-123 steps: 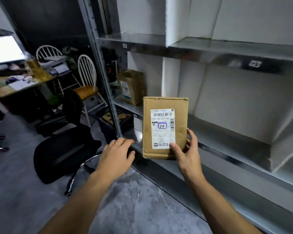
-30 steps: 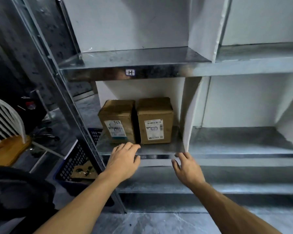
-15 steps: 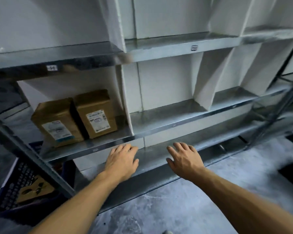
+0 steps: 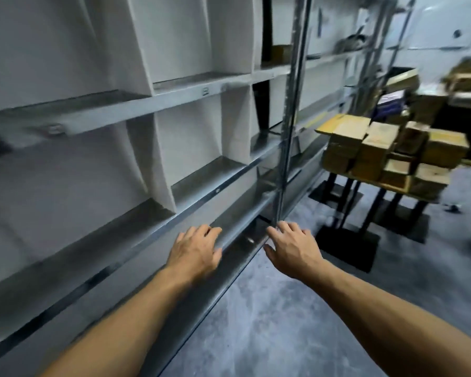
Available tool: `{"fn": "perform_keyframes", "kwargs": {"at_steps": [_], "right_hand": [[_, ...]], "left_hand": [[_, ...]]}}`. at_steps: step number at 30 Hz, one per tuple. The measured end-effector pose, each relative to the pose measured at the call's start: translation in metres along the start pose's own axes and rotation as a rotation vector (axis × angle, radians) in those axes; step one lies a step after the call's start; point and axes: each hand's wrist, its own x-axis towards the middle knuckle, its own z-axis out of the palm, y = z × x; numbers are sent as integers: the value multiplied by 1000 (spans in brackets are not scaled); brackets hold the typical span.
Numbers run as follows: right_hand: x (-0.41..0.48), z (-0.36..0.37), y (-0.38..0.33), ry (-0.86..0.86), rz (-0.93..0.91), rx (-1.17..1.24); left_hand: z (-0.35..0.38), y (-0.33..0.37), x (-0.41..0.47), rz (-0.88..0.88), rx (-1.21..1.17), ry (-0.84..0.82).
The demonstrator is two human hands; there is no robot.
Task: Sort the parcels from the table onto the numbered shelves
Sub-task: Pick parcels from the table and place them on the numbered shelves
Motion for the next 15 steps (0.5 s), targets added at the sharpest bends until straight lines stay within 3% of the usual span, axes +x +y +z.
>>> {"fn": "perform_keyframes", "kwargs": {"at_steps": [6, 15], "right_hand": [[20, -4, 147, 1, 182, -57], [58, -10, 268, 9, 419, -43]], "left_hand": [[10, 107, 122, 160, -66, 75], [17, 198, 267, 354, -94, 121]]}}
